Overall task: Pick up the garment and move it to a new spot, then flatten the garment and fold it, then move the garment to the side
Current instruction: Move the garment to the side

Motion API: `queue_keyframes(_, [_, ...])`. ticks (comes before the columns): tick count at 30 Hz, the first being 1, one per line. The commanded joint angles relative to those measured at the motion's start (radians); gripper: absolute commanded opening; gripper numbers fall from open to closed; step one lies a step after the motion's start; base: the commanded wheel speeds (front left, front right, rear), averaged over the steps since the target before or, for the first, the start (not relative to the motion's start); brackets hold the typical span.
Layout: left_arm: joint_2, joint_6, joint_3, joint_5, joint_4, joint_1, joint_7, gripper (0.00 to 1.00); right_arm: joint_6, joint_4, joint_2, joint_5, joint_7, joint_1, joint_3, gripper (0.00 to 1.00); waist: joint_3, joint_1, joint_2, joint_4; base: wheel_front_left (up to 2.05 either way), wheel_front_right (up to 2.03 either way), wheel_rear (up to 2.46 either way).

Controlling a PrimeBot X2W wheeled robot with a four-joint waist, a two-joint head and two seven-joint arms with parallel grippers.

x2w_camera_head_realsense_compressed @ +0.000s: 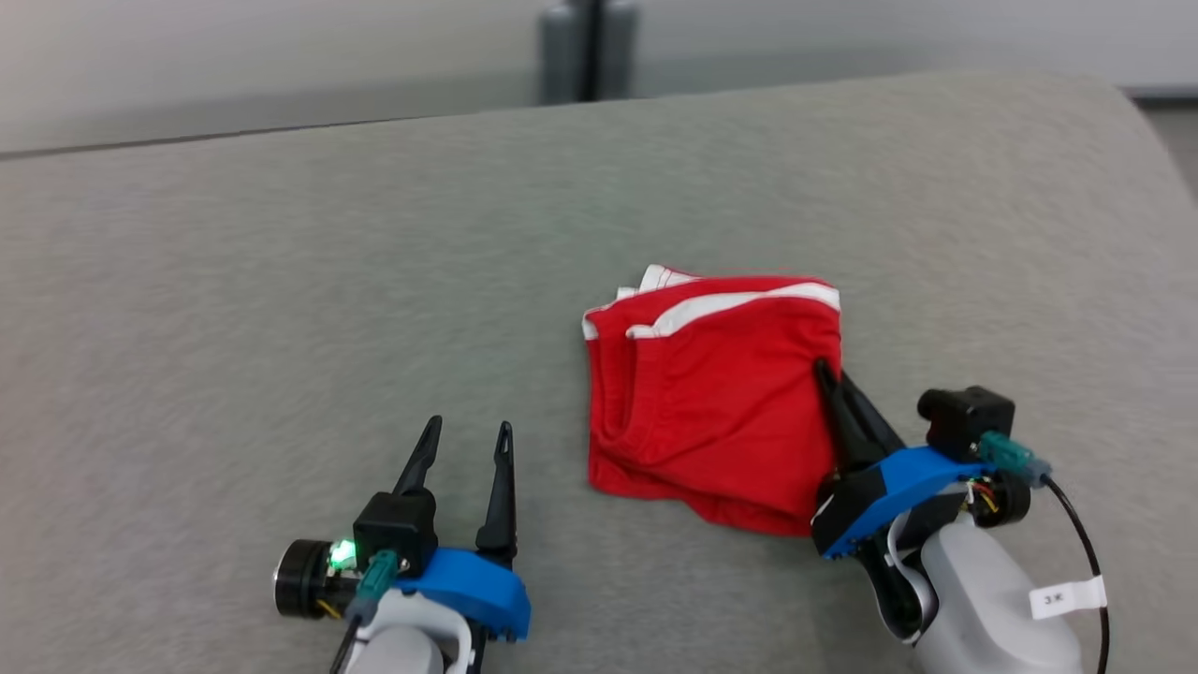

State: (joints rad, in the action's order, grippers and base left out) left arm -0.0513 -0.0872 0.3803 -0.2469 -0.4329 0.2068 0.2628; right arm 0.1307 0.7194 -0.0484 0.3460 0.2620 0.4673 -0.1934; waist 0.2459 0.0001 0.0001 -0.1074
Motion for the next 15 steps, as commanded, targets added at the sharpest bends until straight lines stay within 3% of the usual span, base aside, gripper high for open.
queue_keyframes(1, [0.002,-0.003,0.004,-0.003,-0.003,0.014,0.003,1.0,0.0,-0.007,-0.004,0.004,0.004,-0.013,-0.007,0.0,-0.067,-0.0001,-0.0001,-0.094,0.0,0.0,0.0])
queue_keyframes(9, [0.001,0.004,0.015,0.002,-0.026,0.035,0.003,1.0,0.0,-0.01,-0.004,0.013,0.004,-0.037,-0.008,0.0,-0.046,-0.0001,-0.0001,-0.266,0.0,0.0,0.0])
queue_keyframes(15, [0.001,0.019,0.036,0.03,-0.055,0.052,0.003,1.0,0.0,0.02,-0.004,0.005,0.004,-0.012,-0.019,0.0,-0.013,-0.0001,-0.0001,-0.331,0.0,0.0,0.0])
